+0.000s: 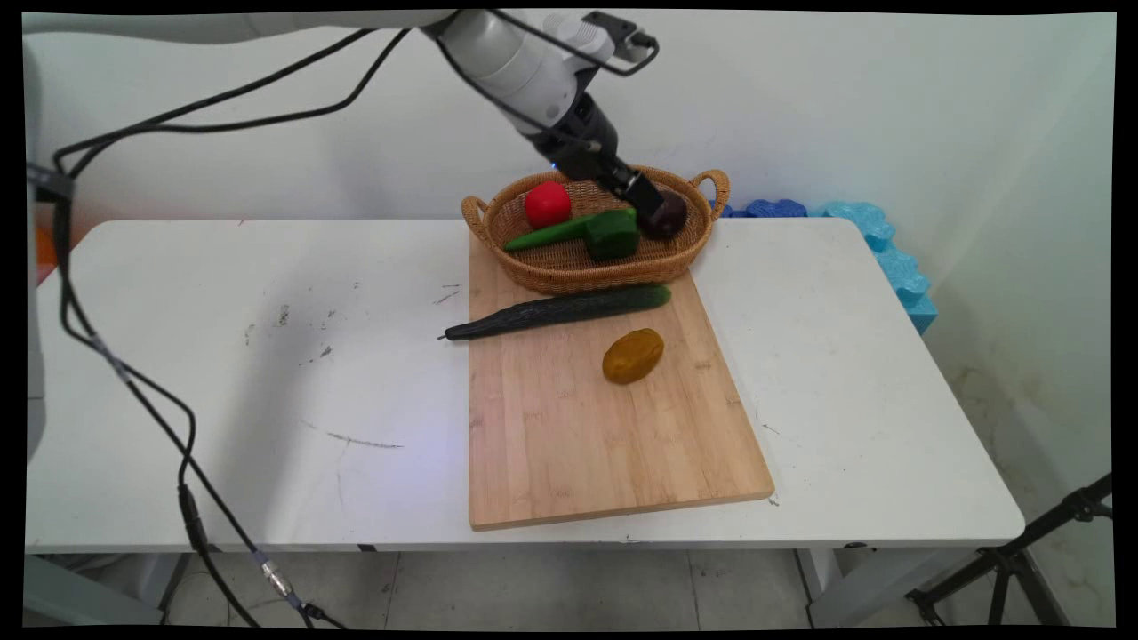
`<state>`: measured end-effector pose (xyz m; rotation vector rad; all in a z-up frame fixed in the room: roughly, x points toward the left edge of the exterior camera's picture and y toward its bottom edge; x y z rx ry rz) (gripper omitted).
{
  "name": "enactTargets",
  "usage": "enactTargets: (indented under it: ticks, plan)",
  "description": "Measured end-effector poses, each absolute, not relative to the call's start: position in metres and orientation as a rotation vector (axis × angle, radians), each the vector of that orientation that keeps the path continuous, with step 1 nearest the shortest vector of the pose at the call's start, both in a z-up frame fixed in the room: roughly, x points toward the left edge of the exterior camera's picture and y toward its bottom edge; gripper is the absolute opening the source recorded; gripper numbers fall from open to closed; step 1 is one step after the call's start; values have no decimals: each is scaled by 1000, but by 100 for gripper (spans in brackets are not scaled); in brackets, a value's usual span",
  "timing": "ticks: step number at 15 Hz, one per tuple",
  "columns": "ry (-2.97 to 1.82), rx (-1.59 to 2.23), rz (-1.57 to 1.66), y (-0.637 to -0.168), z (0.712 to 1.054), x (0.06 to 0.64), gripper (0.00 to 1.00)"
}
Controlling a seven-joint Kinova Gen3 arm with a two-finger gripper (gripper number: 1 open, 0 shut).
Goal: Pick up the potato from the cutting board
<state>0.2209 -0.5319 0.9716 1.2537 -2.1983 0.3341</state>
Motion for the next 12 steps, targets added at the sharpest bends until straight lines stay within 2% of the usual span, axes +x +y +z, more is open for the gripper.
enactTargets:
  ticks: [5, 12]
  plan:
    - [-2234, 1255, 278, -496, 955, 215, 100]
    - [-2293, 1265, 203, -470, 909, 197, 100]
